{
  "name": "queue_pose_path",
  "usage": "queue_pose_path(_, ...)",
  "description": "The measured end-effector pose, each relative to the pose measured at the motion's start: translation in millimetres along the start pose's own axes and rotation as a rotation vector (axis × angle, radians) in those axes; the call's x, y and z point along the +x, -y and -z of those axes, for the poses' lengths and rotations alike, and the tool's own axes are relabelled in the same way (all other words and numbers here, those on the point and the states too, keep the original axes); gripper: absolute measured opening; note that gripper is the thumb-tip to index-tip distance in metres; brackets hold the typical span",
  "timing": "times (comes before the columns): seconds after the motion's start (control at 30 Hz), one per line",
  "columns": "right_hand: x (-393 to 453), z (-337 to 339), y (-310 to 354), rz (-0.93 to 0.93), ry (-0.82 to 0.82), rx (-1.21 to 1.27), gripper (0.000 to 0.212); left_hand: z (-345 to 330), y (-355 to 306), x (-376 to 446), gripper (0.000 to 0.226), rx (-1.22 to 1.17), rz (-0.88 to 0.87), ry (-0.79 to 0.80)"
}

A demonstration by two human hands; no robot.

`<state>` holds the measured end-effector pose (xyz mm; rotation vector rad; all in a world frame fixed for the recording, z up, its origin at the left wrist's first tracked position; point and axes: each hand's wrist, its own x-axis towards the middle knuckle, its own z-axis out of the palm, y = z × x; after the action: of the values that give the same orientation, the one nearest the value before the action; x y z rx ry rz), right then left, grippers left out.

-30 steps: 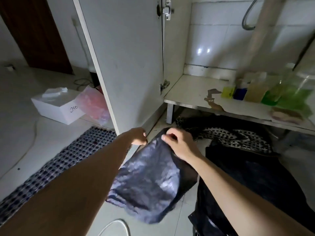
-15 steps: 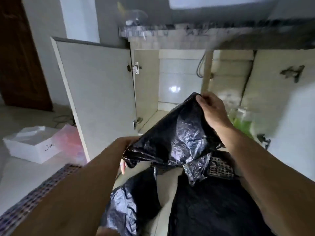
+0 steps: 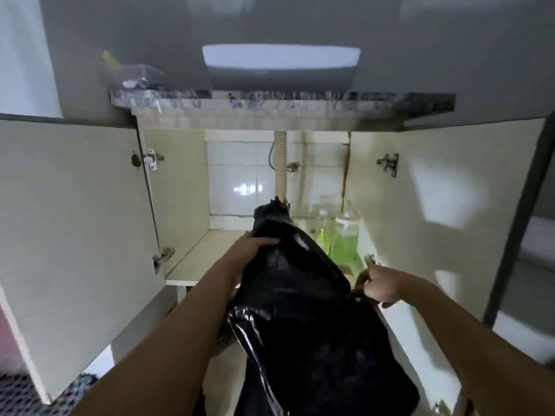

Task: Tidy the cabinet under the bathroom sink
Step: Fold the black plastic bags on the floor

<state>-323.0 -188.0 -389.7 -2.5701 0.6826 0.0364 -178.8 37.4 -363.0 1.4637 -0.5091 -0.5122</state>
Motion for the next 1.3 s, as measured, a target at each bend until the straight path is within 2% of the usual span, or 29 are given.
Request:
queue_pose_path(0.03,2,0,-1,0.007,-0.009,0.004,0.01,-6,-1,-3,0.02,0.08,-0.04,0.038)
queue_pose_path(0.07,7,2,-1,0.05,-0.077,0.046,0.021,-11,0,-1,0.018,0.157,-0.071,0.096)
queue_pose_path(0.13,15,11,8,0.139,-0.227,0.338,0.045,-17,-2,-2,0.024,0.333,-0.138,0.21)
queue_pose_path(0.2,18,19,21,0.251,-0.208,0.659,0.059,-19,-7,-7,0.027,0.431,-0.187,0.267)
queue_pose_path(0.27,17,18,31,0.342,-0.111,0.766,0.068,-18,-12,-13,0.028,0.457,-0.232,0.311)
queue_pose_path(0.33,11,10,39,0.415,-0.052,0.701,0.067,-16,-17,-21,0.026,0.493,-0.249,0.334)
queue_pose_path(0.47,4,3,50,0.462,-0.117,0.516,0.06,-5,-24,-32,0.023,0.551,-0.26,0.32)
queue_pose_path(0.57,4,3,55,0.464,-0.102,0.363,0.042,7,-21,-34,0.027,0.583,-0.232,0.328)
queue_pose_path(0.63,5,2,55,0.38,-0.037,0.193,0.031,13,-17,-32,0.025,0.584,-0.231,0.306)
queue_pose_path(0.73,3,3,55,0.239,0.067,0.031,0.02,24,-7,-20,0.021,0.661,-0.292,0.176)
queue_pose_path(0.87,1,7,62,0.214,-0.071,-0.09,0.034,44,14,-1,0.024,1.044,-0.283,-0.208)
queue_pose_path(0.93,-2,9,73,0.256,-0.082,-0.085,0.034,53,22,3,0.039,1.147,-0.2,-0.287)
queue_pose_path(1.03,-11,11,96,0.352,-0.055,-0.129,0.03,58,24,6,0.094,1.222,-0.08,-0.169)
queue_pose_path(1.1,-16,11,108,0.407,-0.096,-0.189,0.025,52,14,1,0.124,1.272,-0.139,-0.068)
queue_pose_path(1.17,-18,11,114,0.449,-0.126,-0.241,0.022,42,2,-9,0.126,1.193,-0.251,0.011)
queue_pose_path(1.23,-19,11,116,0.48,-0.144,-0.264,0.019,36,-5,-17,0.111,1.065,-0.306,0.077)
queue_pose_path(1.3,-22,10,116,0.507,-0.132,-0.25,0.02,37,-2,-21,0.09,1.053,-0.258,0.138)
